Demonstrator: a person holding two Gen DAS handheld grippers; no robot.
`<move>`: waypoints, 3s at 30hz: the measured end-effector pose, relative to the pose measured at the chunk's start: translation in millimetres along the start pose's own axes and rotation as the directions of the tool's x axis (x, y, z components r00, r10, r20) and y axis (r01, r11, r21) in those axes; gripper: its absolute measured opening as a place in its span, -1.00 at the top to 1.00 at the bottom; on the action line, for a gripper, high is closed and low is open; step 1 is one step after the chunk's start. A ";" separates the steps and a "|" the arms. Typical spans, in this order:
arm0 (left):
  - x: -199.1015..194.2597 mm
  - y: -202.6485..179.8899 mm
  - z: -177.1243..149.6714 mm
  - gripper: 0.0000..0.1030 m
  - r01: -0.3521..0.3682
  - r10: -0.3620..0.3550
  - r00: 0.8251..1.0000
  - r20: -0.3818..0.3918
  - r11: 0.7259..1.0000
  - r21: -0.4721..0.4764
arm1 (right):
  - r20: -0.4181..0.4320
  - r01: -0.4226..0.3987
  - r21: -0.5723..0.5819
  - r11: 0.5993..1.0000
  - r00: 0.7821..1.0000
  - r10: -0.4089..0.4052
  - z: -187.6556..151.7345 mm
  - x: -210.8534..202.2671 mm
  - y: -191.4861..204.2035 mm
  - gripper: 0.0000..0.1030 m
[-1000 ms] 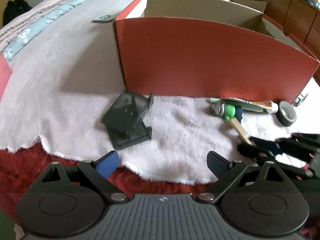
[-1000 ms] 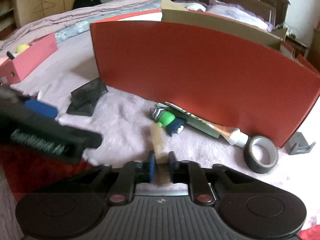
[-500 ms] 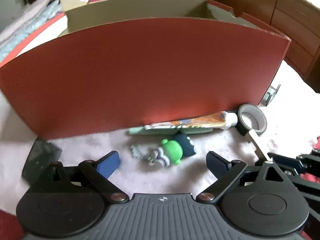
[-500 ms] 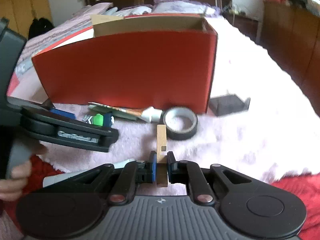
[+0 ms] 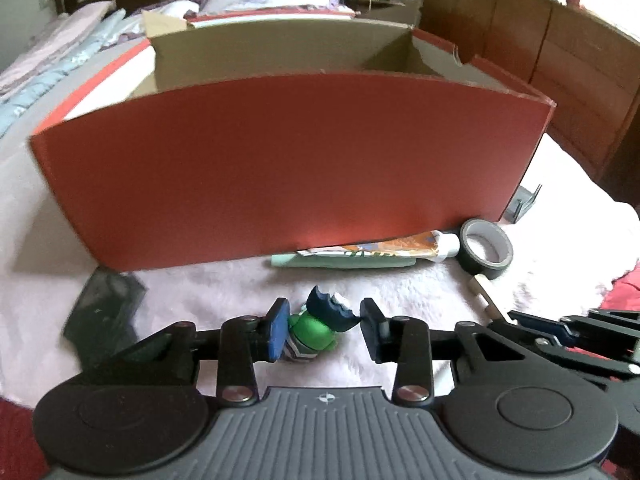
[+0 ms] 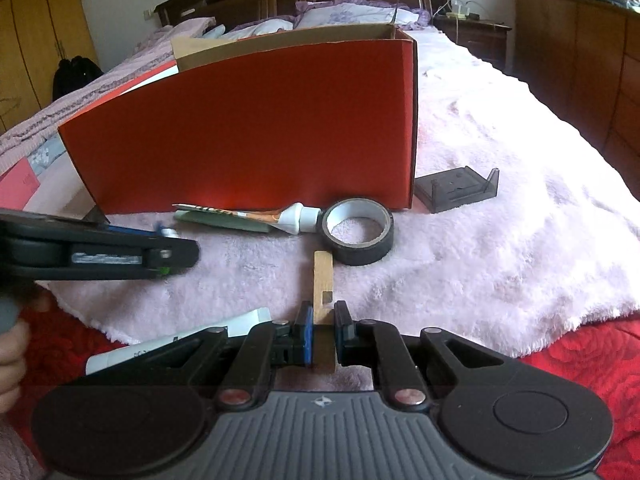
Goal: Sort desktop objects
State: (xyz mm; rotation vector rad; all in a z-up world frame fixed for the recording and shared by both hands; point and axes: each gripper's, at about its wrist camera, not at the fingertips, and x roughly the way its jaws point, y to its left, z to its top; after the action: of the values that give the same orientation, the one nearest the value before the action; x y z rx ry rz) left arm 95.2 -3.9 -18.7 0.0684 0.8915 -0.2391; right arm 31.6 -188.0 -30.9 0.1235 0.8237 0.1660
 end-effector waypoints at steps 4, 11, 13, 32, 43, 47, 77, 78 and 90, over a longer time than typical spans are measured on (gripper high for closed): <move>-22.7 11.9 3.9 0.24 -0.001 0.001 1.000 0.025 1.000 -0.023 | 0.012 -0.011 0.003 1.000 1.000 0.011 1.5 -7.0 1.7 0.77; -59.7 24.0 18.0 0.24 0.018 -0.011 0.995 0.096 0.998 -0.064 | 0.091 -0.063 -0.027 0.998 0.994 0.065 14.5 -37.6 18.6 0.77; -68.6 25.9 25.8 0.24 0.018 -0.011 0.993 0.114 0.998 -0.063 | 0.127 -0.083 -0.038 0.996 0.988 0.087 22.9 -49.2 24.6 0.77; -31.9 35.8 157.1 -0.35 -0.103 0.096 0.983 0.157 0.994 0.033 | 0.224 -0.050 -0.051 0.997 0.973 0.061 170.8 -19.8 46.9 0.33; -47.3 41.5 120.4 -0.78 -0.101 0.104 0.985 0.138 0.994 -0.032 | 0.220 -0.056 -0.030 0.998 0.974 0.062 131.1 -25.8 51.9 0.03; -57.7 38.4 98.5 -0.80 -0.103 0.110 0.987 0.121 0.993 -0.062 | 0.208 -0.056 -0.034 0.998 0.976 0.062 110.9 -37.9 56.9 -0.03; -87.6 37.3 43.0 -0.94 -0.151 0.158 0.987 0.038 0.978 -0.141 | 0.213 -0.051 -0.003 0.999 0.976 0.051 63.9 -89.5 56.1 -0.41; -86.6 36.3 41.7 -0.94 -0.148 0.154 0.988 0.033 0.979 -0.140 | 0.208 -0.047 -0.004 0.999 0.977 0.047 62.1 -89.5 55.3 -0.41; -90.0 29.8 34.7 -0.94 -0.176 0.182 0.982 0.047 0.977 -0.116 | 0.190 -0.041 0.004 0.999 0.981 0.039 48.6 -91.3 52.7 -0.42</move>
State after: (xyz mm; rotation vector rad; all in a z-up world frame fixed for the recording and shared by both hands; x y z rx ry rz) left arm 74.3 35.6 71.9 0.0374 0.8349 -0.0224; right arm 1.2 -156.3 76.6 0.1611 0.6321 0.1858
